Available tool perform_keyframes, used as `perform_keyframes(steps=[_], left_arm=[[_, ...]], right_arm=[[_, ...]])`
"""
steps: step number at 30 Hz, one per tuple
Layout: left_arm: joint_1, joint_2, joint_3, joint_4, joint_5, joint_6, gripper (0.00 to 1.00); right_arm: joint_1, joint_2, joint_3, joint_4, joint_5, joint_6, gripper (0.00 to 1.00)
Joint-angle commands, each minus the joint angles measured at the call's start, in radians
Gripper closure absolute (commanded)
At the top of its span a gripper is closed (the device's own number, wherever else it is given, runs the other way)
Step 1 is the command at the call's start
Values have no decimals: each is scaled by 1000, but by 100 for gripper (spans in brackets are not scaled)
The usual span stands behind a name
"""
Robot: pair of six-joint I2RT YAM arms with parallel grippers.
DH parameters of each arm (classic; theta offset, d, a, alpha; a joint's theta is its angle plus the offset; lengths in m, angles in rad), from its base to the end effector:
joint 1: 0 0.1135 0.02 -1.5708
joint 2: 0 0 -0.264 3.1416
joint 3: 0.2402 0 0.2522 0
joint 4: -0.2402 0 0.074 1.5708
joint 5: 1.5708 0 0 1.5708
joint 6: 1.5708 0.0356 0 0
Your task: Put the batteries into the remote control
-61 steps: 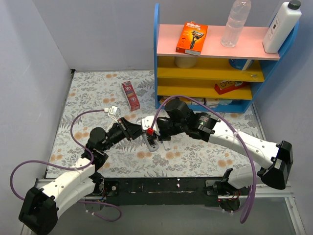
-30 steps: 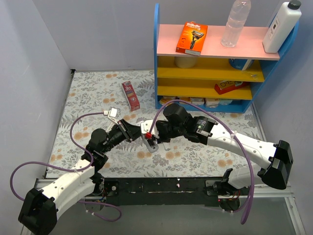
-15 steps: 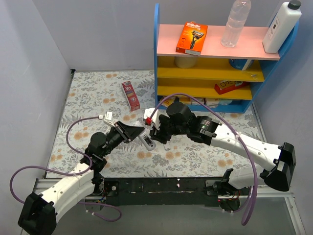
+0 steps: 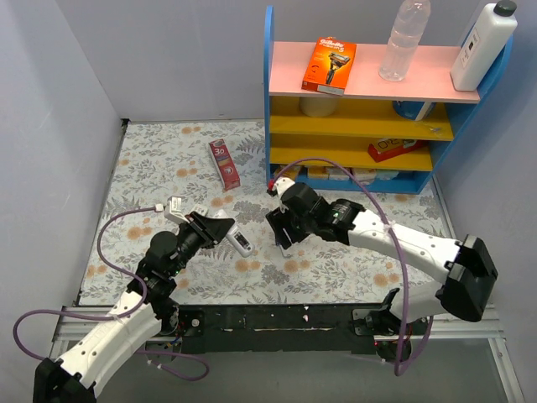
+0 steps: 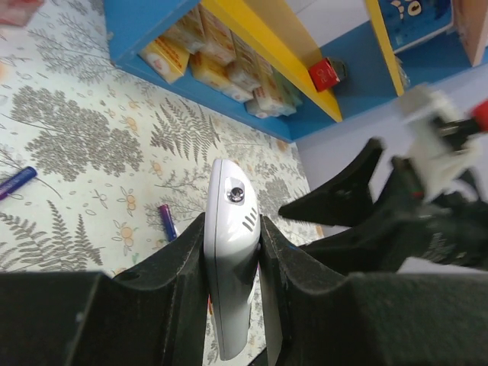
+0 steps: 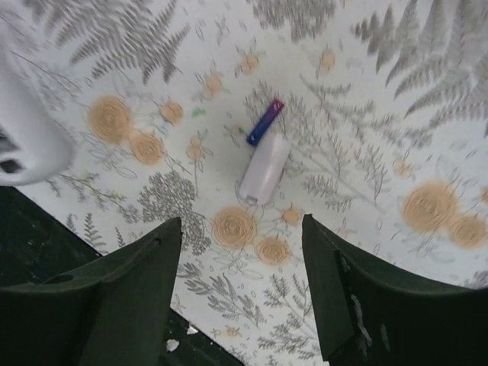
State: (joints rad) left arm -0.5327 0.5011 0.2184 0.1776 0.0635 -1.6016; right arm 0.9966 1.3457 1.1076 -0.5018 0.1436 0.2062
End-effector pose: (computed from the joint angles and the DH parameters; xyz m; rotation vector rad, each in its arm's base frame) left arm 0.1275 -0.0778 0.2181 -0.9550 1.7240 -1.5831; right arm 0.1639 0.2440 0.2977 -0.8332 2.1905 0.4457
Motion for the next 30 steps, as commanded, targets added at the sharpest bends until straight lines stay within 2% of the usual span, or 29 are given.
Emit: perform_keyframes(steps=[1,8,20,26,30], left_arm=[[-3,-52,76,-133,-90,84,100],[-1,-73,104,-206,-97,132,100],[-3,-105,110,-228,-70,169,100],[-3,-111,108,-225,-73,172,100],[-1,-113,107,-225,-71,175,100]], right_arm=[[0,84,-40,-96,39,215,29],[0,263,15,-142,51,291,28],[0,394,67,-130,82,332,31],[0,441,87,-142,103,328,36],[0,460,92,-135,106,323,46]])
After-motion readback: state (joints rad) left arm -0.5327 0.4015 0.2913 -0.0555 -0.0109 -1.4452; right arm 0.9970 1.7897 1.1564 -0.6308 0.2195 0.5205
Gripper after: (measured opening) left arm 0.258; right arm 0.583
